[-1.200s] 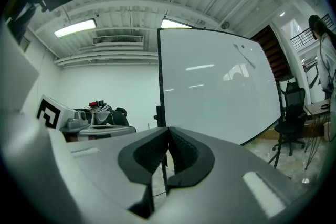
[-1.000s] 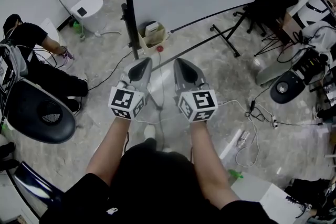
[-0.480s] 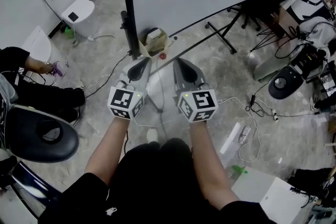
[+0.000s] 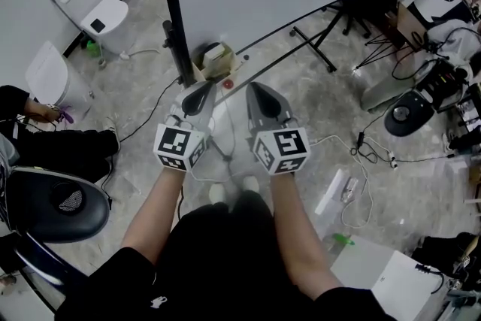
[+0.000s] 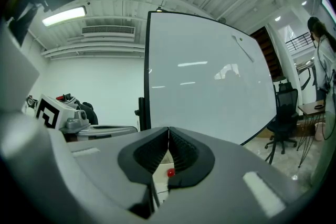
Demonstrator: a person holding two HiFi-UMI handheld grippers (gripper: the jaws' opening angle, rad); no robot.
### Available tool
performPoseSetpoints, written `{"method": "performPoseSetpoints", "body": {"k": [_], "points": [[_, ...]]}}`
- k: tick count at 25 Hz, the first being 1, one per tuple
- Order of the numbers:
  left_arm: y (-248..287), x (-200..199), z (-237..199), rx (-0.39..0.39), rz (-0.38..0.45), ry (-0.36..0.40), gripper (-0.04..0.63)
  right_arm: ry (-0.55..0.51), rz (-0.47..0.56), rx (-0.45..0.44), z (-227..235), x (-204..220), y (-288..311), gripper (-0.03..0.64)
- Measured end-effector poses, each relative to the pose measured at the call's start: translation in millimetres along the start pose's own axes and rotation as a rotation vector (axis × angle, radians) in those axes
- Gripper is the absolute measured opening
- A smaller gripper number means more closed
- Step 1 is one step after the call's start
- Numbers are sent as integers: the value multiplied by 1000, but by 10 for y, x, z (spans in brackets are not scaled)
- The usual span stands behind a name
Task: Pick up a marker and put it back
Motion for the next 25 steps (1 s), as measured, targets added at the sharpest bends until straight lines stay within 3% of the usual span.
{"method": "performPoseSetpoints", "body": {"k": [16,25], "points": [[321,47,-17,-118,-10,-27,3,-1,-5,-142,425,-25,377,23],[275,114,-36,-186,-22,-22,3,16,-24,-206,383,113,456,23]]}}
Point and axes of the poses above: the fingertips, and each gripper's own axes: y forward along the fingers, z to its right, x out of its underside, the point moved 5 cm from there along -y, backward along the fingers, and after that the axes turned 6 degrees about -y, right-handed, at the moved point
